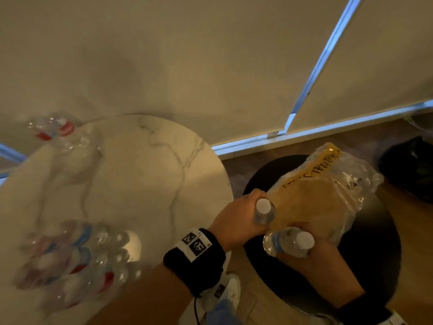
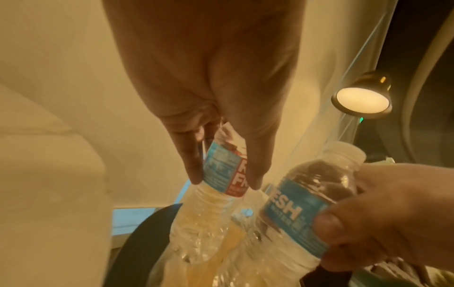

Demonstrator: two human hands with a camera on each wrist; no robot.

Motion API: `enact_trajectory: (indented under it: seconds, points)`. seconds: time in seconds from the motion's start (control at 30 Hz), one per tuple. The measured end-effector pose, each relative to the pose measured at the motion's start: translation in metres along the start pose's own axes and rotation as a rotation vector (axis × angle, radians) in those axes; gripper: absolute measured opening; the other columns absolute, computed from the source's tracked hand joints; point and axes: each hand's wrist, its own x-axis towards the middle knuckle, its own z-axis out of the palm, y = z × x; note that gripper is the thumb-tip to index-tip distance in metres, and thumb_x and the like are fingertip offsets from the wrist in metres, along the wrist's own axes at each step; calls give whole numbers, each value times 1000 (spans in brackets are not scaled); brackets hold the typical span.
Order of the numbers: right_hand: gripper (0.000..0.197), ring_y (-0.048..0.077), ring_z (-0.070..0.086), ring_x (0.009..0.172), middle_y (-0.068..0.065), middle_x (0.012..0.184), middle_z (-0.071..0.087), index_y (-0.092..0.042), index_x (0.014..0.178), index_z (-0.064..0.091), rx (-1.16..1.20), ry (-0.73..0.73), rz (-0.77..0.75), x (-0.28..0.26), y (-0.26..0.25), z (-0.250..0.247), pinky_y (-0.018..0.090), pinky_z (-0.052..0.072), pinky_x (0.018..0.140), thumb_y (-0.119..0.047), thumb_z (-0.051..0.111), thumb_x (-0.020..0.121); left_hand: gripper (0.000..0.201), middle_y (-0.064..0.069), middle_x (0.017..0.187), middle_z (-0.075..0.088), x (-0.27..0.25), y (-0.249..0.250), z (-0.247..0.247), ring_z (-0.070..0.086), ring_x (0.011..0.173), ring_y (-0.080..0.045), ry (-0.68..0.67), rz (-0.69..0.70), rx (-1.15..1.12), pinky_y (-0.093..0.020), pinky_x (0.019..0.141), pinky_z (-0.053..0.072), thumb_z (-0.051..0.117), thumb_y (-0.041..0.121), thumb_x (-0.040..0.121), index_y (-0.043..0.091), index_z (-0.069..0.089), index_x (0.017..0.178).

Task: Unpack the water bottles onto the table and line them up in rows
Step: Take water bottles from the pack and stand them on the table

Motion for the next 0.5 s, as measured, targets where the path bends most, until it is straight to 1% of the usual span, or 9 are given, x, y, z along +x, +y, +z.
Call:
enact_trajectory:
  seconds: [0.03,0.1,0.13,0.17,0.2,0.27,0.33,0.4,0.5]
  points:
    - [51,2,65,96,-19,100,66,-38,116,55,28,-23,-29,-9,-11,9,22,52,81,-41,82,73,47,4,112,66,-22,-4,-7,65,97,-18,46,-12,-23,-42,81,54,77,38,83,29,49,120]
    - [42,1,65,92,-16,97,68,-38,109,58,-10,-39,-46,-24,-32,33,26,54,81,-44,80,73,47,5,111,66,-68,-17,-20,64,97,-18,128,-38,-37,-43,83,54,77,37,82,29,50,118]
    - [36,3,65,89,-15,94,67,-38,103,60,-35,-36,-66,-31,-42,48,24,54,79,-44,79,74,49,5,112,65,-91,-26,-25,64,99,-17,157,-56,-30,-42,85,54,78,36,81,29,49,119]
    - [32,3,64,87,-17,92,66,-40,99,59,-39,-32,-92,-38,-53,64,19,51,76,-43,79,75,52,5,114,65,-116,-37,-29,63,101,-16,179,-79,-21,-40,87,54,79,37,80,30,49,121]
    - [33,2,63,87,-19,92,64,-44,98,56,-25,-38,-110,-46,-63,80,14,47,75,-41,80,74,54,6,115,65,-140,-48,-33,63,102,-16,197,-102,-14,-39,88,53,79,38,79,30,48,122]
    - [41,1,60,88,-21,97,62,-47,101,51,19,-80,-113,-68,-82,114,13,43,75,-39,81,73,56,6,116,65,-190,-70,-38,63,104,-16,236,-148,-1,-38,89,53,79,40,78,30,48,124]
    - [45,1,59,90,-21,100,61,-42,107,51,39,-133,-108,-91,-100,147,11,44,71,-39,82,73,57,7,120,64,-242,-91,-41,63,108,-14,269,-178,16,-32,93,51,80,39,78,30,49,126]
    - [47,-2,60,88,-21,100,62,-40,108,50,32,-174,-117,-110,-118,184,10,47,65,-41,82,73,57,11,123,63,-294,-113,-42,61,113,-9,303,-220,4,-26,97,48,79,41,79,32,50,128]
    - [48,3,63,88,-15,99,66,-40,107,51,48,-200,-125,-130,-137,243,20,52,73,-47,81,71,58,16,123,64,-362,-147,-46,61,113,-5,335,-307,-45,-29,99,50,79,44,77,37,50,127]
